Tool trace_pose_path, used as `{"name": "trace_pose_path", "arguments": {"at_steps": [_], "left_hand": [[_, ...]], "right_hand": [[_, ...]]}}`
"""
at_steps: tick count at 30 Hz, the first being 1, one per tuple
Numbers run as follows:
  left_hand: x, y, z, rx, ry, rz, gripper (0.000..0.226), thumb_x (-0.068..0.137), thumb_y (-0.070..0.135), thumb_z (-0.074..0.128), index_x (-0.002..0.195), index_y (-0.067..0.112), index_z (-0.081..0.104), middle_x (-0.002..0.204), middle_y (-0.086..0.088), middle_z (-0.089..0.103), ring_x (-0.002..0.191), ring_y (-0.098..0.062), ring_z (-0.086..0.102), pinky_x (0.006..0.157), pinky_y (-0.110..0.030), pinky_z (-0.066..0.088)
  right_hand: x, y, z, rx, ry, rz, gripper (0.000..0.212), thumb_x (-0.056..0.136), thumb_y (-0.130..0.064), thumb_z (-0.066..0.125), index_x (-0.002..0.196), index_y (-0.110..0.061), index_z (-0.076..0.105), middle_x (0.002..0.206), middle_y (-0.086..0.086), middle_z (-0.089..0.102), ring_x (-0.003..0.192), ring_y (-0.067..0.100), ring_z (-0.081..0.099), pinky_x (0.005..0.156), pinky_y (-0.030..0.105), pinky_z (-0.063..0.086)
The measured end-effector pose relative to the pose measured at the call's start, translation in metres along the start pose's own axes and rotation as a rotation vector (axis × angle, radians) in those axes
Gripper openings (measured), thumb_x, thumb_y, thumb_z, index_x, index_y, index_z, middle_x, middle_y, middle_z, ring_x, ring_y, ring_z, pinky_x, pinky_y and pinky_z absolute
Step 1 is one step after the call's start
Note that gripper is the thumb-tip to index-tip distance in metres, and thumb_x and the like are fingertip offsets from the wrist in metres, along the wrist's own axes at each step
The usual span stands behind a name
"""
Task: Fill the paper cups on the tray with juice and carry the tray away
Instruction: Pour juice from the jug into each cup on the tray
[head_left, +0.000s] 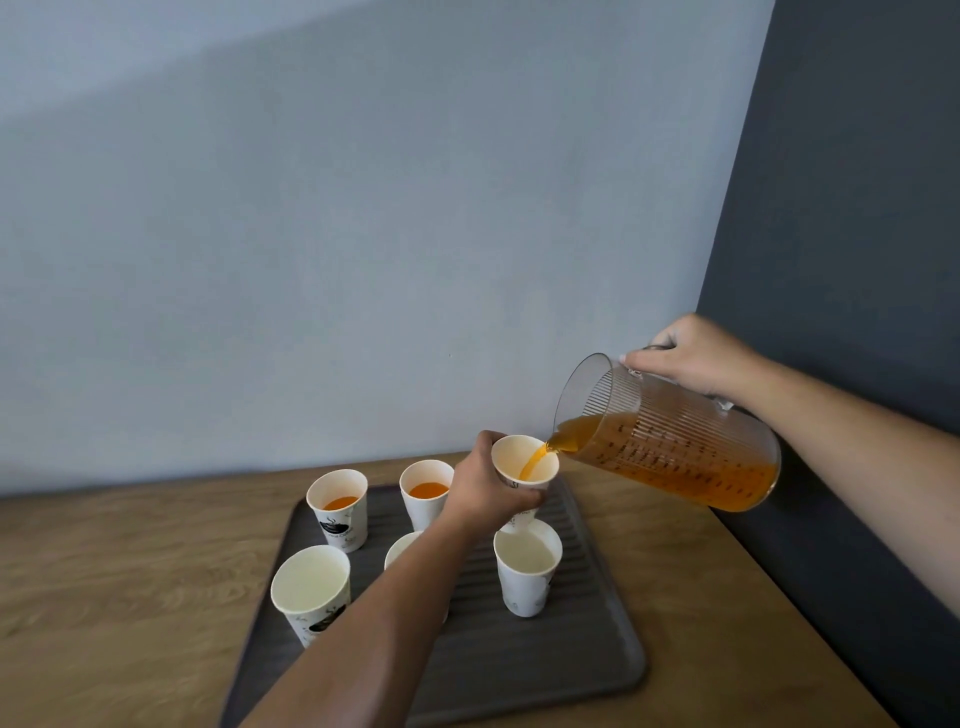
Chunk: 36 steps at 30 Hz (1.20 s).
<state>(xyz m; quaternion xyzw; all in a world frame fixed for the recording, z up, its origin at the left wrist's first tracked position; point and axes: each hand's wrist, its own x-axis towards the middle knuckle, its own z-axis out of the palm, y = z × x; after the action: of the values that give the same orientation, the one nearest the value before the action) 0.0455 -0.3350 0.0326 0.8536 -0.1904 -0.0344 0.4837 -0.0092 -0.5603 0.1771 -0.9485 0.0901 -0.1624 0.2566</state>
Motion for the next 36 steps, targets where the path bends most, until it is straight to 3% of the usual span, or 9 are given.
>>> {"name": "trace_pose_path", "arguments": {"at_steps": [21, 26, 36], "left_hand": [[-0.0012, 0.0032, -0.0011, -0.014, 0.004, -0.014, 0.080, 0.067, 0.029, 0.085, 0.130, 0.025, 0.037, 0.130, 0.002, 0.052, 0.112, -0.017, 0.053, 0.085, -0.031, 0.049], [-0.0026, -0.0004, -0.0004, -0.029, 0.009, -0.014, 0.080, 0.065, 0.029, 0.086, 0.129, 0.028, 0.037, 0.129, 0.004, 0.053, 0.104, -0.013, 0.050, 0.080, -0.027, 0.047], [-0.0028, 0.0010, -0.0020, -0.032, 0.027, -0.018, 0.080, 0.067, 0.028, 0.085, 0.131, 0.027, 0.036, 0.131, 0.003, 0.052, 0.105, -0.012, 0.048, 0.088, -0.033, 0.049]], "right_hand": [[0.0036, -0.0040, -0.0058, -0.022, -0.001, -0.049, 0.056, 0.076, -0.040, 0.070, 0.044, -0.019, 0.029, 0.044, -0.002, 0.024, 0.042, 0.016, 0.025, 0.052, 0.027, 0.022], [0.0044, -0.0044, -0.0045, -0.026, -0.002, -0.042, 0.057, 0.077, -0.043, 0.070, 0.044, -0.020, 0.029, 0.042, -0.004, 0.024, 0.040, 0.015, 0.025, 0.051, 0.027, 0.023], [0.0097, -0.0059, -0.0017, 0.003, -0.014, -0.059, 0.061, 0.077, -0.043, 0.070, 0.040, -0.021, 0.028, 0.037, -0.008, 0.022, 0.038, 0.014, 0.024, 0.053, 0.028, 0.026]]}}
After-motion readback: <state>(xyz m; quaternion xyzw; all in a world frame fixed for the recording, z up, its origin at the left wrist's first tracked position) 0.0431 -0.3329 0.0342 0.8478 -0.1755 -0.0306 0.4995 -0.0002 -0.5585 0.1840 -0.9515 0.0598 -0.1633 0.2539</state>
